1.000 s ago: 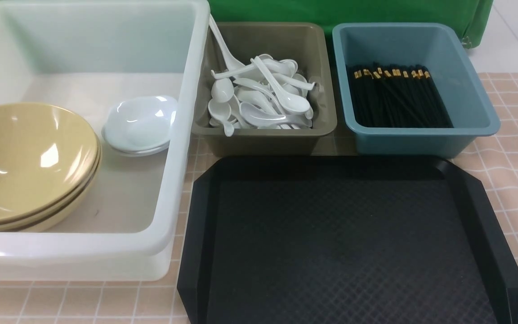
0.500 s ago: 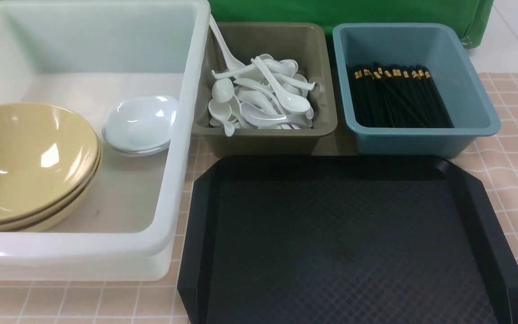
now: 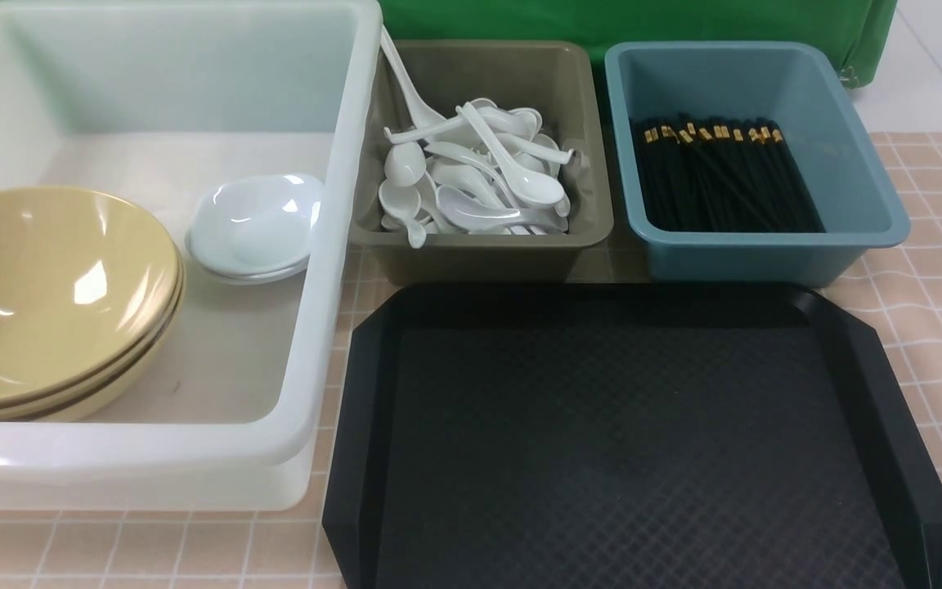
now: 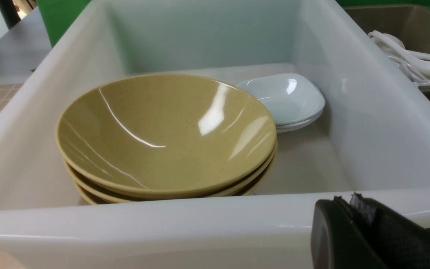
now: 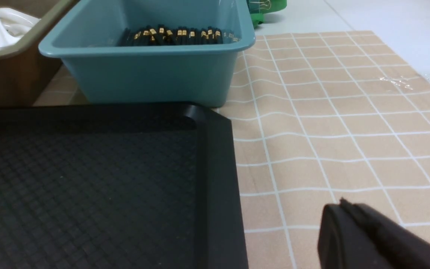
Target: On brown table put chopsticks spoon bowls plates into blue grey white boxes.
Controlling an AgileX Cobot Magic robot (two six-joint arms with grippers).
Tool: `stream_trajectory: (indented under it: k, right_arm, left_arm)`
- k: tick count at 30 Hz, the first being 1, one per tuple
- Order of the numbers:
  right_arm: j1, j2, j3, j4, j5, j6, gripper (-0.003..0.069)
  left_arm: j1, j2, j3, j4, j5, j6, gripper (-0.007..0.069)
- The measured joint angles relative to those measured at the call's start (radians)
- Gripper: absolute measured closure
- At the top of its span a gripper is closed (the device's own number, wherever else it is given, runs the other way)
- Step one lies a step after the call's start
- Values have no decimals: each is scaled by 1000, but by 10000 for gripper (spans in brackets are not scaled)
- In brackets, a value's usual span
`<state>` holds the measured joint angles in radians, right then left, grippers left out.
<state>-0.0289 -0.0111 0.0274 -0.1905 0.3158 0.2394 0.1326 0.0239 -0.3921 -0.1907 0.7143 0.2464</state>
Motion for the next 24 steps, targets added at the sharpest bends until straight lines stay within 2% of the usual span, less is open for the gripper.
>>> stream_trajectory:
  k: [18,21,24]
  right_arm:
    - [0,-1,0,-1,0,0,612]
    - [0,-1,0,-1,0,0,610]
    - [0,-1,0,-1,1,0,607]
  left_arm:
    - [0,-3,16,0,-21,0,620]
    - [0,-4,75,-21,-123,-13,620]
    - [0,-7,191,-91,-341,-68,620]
